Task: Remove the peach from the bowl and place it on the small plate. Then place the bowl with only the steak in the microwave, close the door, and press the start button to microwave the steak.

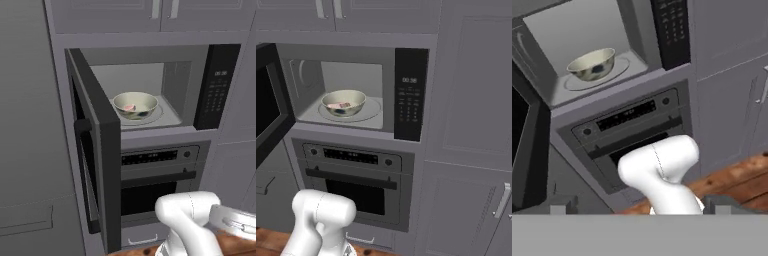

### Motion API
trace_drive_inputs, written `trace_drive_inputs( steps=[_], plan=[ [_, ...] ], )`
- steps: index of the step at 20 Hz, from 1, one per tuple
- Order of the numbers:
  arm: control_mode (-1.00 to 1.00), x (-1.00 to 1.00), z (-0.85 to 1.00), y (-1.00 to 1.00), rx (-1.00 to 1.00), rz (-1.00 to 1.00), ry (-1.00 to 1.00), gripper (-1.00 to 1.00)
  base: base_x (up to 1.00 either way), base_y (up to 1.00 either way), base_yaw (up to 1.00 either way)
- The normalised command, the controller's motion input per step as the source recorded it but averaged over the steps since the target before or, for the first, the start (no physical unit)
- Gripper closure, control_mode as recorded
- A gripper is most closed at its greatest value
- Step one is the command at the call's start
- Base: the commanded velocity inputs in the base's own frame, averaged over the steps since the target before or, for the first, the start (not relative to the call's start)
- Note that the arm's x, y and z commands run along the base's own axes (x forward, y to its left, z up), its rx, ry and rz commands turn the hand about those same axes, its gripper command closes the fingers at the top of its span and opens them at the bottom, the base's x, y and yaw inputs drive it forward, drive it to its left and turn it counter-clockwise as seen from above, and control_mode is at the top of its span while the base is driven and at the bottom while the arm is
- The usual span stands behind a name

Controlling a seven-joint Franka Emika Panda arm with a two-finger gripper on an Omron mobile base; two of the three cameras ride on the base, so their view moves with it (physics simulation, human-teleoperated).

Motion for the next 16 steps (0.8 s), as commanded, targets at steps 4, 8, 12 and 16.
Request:
trace_drive_inputs(
  steps=[4, 8, 12, 16],
  plan=[
    [-1.00, -0.15, 0.00, 0.43, -0.30, 0.25, -0.04, -1.00, 0.00, 0.00, 0.00],
    [-1.00, -0.18, -0.01, 0.59, -0.35, 0.25, -0.19, -1.00, 0.00, 0.00, 0.00],
    [-1.00, -0.06, -0.06, 0.76, -0.42, 0.18, -0.16, -1.00, 0.00, 0.00, 0.00],
    [-1.00, 0.00, -0.21, 0.99, -0.48, 0.07, -0.05, -1.00, 0.00, 0.00, 0.00]
  ],
)
